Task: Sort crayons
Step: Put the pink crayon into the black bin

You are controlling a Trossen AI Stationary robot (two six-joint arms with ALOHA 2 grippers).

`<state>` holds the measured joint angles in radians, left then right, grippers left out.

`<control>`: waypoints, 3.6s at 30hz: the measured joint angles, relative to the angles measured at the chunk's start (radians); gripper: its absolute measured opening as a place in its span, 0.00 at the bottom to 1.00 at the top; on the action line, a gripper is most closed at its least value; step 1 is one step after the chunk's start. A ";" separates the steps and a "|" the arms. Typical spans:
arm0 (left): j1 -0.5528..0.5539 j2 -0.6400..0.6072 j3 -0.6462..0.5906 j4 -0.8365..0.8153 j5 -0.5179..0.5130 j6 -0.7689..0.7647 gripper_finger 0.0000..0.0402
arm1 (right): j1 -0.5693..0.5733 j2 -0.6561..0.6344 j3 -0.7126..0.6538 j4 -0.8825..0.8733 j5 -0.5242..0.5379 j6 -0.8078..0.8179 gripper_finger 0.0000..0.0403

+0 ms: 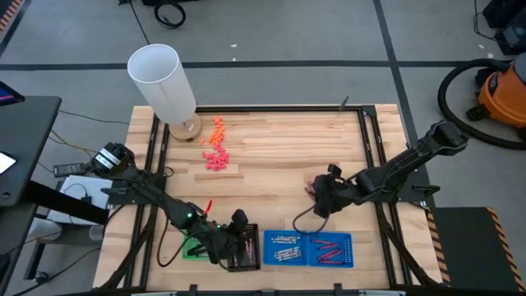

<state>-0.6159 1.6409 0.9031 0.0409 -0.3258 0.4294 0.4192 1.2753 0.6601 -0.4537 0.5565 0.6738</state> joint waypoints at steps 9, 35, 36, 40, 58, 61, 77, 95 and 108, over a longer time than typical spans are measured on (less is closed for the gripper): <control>0.000 0.000 0.000 0.021 -0.022 0.000 0.42 | -0.097 0.139 0.000 -0.107 -0.094 0.108 0.39; 0.000 -0.001 0.000 0.023 -0.108 -0.018 0.47 | -0.207 0.147 -0.102 -0.011 -0.212 0.116 0.33; 0.000 -0.001 0.000 0.024 -0.108 -0.017 0.47 | -0.207 0.146 -0.105 -0.009 -0.217 0.120 0.33; 0.000 -0.001 0.000 0.024 -0.108 -0.017 0.47 | -0.207 0.146 -0.111 -0.005 -0.228 0.120 0.30; 0.008 -0.001 0.001 0.077 -0.108 -0.130 0.47 | -0.207 0.144 -0.108 -0.018 -0.240 0.111 0.08; 0.009 -0.001 0.000 0.091 -0.108 -0.130 0.47 | -0.207 0.126 -0.100 -0.044 -0.240 0.097 0.09; 0.054 -0.001 0.001 0.125 -0.108 -0.191 0.47 | -0.147 -0.044 -0.073 0.054 -0.356 0.024 0.09; 0.057 -0.001 0.001 0.120 -0.108 -0.207 0.47 | 0.073 -0.030 -0.071 0.394 -0.706 0.042 0.09; 0.123 -0.001 0.000 0.141 -0.098 -0.462 0.47 | 0.105 -0.030 -0.071 0.633 -0.362 -0.160 0.09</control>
<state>-0.4928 1.6402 0.9036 0.1816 -0.4243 -0.0326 0.5240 1.2453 0.5892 0.1791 0.1945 0.5137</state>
